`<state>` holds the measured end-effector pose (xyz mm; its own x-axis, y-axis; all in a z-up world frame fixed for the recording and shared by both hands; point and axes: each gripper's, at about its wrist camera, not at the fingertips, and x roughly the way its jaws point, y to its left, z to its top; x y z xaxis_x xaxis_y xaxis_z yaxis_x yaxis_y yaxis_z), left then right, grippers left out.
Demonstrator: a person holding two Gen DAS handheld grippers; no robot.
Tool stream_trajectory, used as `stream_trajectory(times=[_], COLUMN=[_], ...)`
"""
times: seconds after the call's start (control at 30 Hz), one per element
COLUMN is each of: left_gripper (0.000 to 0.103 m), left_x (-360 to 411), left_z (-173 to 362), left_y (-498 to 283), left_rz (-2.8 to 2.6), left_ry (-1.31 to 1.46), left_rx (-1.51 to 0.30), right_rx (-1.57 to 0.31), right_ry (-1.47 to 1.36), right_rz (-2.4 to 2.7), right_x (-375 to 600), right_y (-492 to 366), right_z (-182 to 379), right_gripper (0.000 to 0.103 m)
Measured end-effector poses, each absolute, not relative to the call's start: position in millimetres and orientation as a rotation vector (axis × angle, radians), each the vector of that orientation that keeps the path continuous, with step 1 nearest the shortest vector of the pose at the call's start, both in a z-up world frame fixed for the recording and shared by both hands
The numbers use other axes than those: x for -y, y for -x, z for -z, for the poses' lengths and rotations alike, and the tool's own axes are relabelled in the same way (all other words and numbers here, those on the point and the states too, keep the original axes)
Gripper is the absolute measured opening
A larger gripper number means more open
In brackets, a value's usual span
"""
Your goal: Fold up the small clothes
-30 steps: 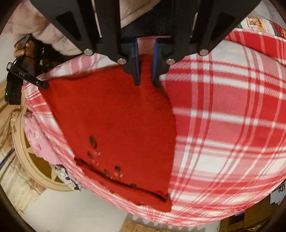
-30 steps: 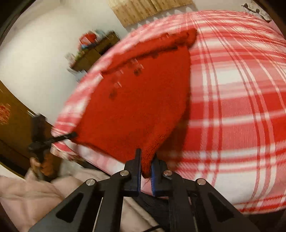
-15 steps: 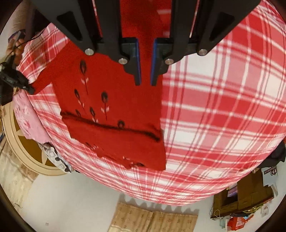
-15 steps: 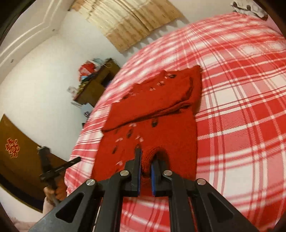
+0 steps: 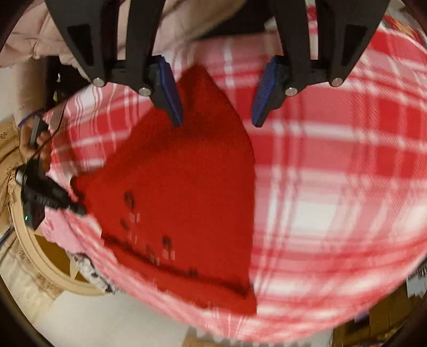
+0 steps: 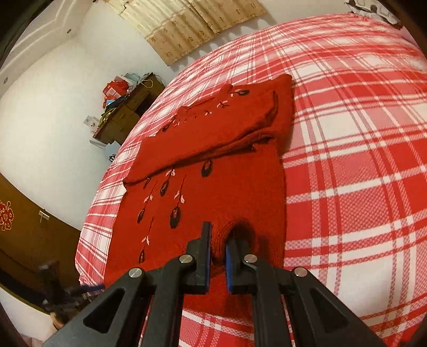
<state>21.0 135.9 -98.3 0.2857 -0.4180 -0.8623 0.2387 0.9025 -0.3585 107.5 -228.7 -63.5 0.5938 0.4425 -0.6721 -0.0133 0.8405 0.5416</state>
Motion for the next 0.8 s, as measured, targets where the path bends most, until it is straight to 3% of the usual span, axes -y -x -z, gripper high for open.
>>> stream_trajectory(times=[0.17, 0.2, 0.23, 0.27, 0.53, 0.8], left_gripper=[0.054, 0.045, 0.014, 0.009, 0.008, 0.009], left_x=[-115.2, -114.9, -115.6, -115.9, -116.8, -127.2], left_z=[104.3, 102.9, 101.2, 102.6, 77.7, 37.3], left_y=[-12.9, -13.2, -14.6, -16.1, -35.4, -131.6], left_rz=[0.442, 0.446, 0.453, 0.465, 0.480, 0.469], left_ry=[0.152, 0.162, 0.173, 0.196, 0.250, 0.322], left_rx=[-1.209, -1.207, -1.208, -1.223, -1.211, -1.170], right_rx=[-0.909, -0.910, -0.911, -0.912, -0.891, -0.895], right_ry=[-0.557, -0.560, -0.562, -0.562, -0.543, -0.518], right_rz=[-0.267, -0.267, -0.267, -0.267, -0.277, -0.218], right_x=[232.5, 232.5, 232.5, 232.0, 238.4, 241.4], right_y=[-102.3, -100.5, -98.6, -97.2, -102.6, -151.1], right_z=[71.0, 71.4, 71.8, 71.6, 48.4, 53.0], right_gripper=[0.008, 0.008, 0.008, 0.008, 0.008, 0.008])
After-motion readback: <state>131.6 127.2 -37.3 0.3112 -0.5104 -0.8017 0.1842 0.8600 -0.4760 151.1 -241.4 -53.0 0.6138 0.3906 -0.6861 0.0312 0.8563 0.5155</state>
